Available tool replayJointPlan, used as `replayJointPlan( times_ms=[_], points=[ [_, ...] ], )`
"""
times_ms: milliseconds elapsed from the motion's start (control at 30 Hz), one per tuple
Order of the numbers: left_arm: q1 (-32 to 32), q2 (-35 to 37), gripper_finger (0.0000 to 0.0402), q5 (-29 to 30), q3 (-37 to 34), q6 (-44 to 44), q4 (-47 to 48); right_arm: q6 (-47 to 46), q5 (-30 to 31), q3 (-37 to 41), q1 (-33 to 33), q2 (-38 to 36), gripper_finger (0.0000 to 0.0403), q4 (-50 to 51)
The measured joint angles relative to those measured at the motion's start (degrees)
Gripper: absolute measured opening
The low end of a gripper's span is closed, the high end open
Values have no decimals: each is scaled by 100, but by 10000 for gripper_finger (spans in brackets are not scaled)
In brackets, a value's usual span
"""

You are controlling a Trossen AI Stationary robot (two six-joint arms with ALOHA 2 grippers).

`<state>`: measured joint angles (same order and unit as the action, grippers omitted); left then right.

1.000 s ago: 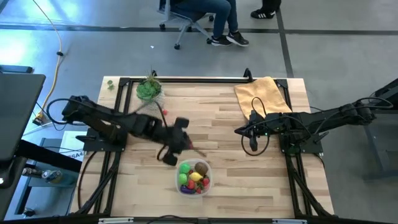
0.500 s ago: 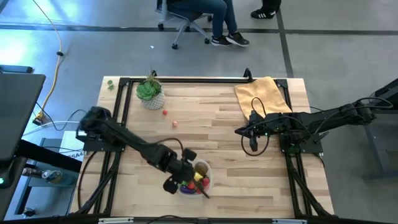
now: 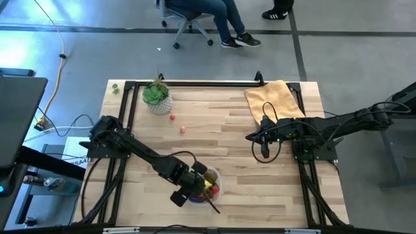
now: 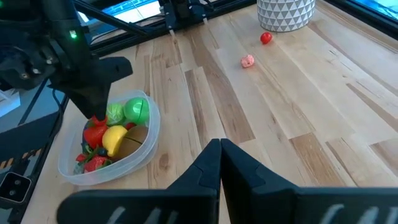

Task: Pick and placing Produce into tupperware
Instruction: Put the red cherry into the transparent bin, then put the pink peach into the transparent bin

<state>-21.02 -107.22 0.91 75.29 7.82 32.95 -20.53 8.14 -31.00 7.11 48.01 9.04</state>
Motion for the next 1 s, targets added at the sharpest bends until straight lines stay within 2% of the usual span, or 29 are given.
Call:
replayJointPlan(
  times_ms=[333, 467, 733, 867, 1000],
  points=[
    [2, 0, 203, 165, 3, 214, 80, 0, 21, 0, 0, 0, 0, 20],
    [2, 15, 215, 170, 130, 227, 407, 0, 20, 0, -1, 0, 0, 22],
    [199, 26, 216, 458, 1092, 473, 1812, 0, 17, 0, 0, 0, 0, 22],
    [582, 31, 216, 601, 1679, 848, 2526, 0, 17, 0, -2, 0, 0, 22],
    [1086, 269, 216, 705, 1925, 1142, 2761, 0, 15, 0, -2, 0, 0, 25]
  ],
)
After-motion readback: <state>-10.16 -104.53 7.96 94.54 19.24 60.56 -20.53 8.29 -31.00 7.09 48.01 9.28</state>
